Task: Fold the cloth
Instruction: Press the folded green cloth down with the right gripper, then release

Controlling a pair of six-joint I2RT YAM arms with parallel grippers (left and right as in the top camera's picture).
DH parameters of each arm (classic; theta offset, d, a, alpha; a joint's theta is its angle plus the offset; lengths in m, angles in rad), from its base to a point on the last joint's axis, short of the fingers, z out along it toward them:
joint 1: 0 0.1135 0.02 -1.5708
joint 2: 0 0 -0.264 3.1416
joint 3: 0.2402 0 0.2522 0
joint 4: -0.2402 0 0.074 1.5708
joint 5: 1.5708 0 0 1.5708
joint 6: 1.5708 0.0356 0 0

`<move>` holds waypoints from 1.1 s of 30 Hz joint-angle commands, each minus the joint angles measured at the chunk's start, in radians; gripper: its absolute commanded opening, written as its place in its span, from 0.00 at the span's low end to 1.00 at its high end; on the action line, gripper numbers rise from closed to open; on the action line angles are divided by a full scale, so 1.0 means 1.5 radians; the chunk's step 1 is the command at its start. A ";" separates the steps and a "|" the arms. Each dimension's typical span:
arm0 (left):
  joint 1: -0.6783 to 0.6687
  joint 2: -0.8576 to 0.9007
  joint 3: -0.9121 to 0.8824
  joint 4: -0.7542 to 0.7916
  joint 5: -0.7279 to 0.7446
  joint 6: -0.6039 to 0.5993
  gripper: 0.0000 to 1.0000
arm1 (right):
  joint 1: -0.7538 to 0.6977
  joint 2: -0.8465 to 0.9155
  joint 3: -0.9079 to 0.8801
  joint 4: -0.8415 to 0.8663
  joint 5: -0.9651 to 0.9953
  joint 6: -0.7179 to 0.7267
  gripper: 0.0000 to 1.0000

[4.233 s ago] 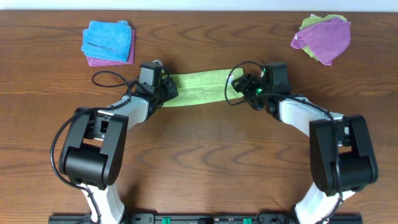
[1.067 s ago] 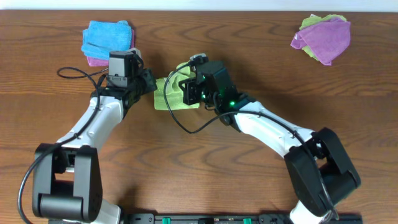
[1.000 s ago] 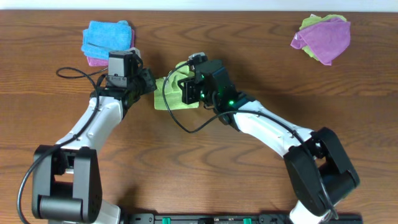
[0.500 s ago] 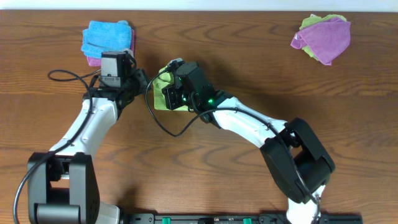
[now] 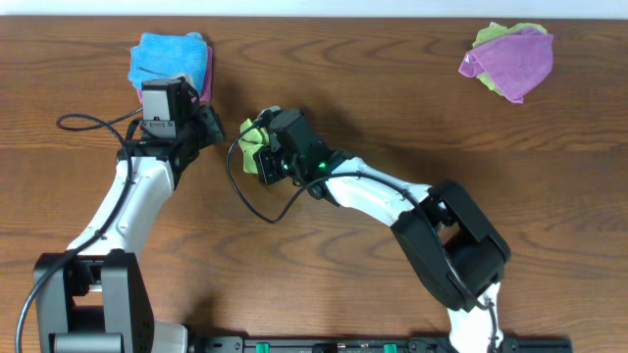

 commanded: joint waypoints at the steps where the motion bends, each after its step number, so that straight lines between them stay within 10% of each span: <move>1: 0.005 -0.011 0.006 0.000 -0.007 0.010 0.06 | 0.008 0.005 0.013 0.009 0.001 -0.015 0.01; 15: 0.006 -0.011 0.006 0.010 -0.007 0.010 0.06 | 0.025 0.005 0.013 0.044 -0.045 -0.019 0.59; 24: 0.026 -0.021 0.006 0.004 -0.006 0.010 0.07 | 0.005 0.005 0.049 0.051 -0.049 -0.019 0.73; 28: 0.041 -0.031 0.006 -0.009 -0.003 0.009 0.30 | -0.019 0.000 0.082 0.035 -0.049 -0.006 0.99; 33: 0.058 -0.047 0.006 -0.046 0.023 0.001 0.60 | -0.066 -0.028 0.098 -0.037 -0.065 0.016 0.99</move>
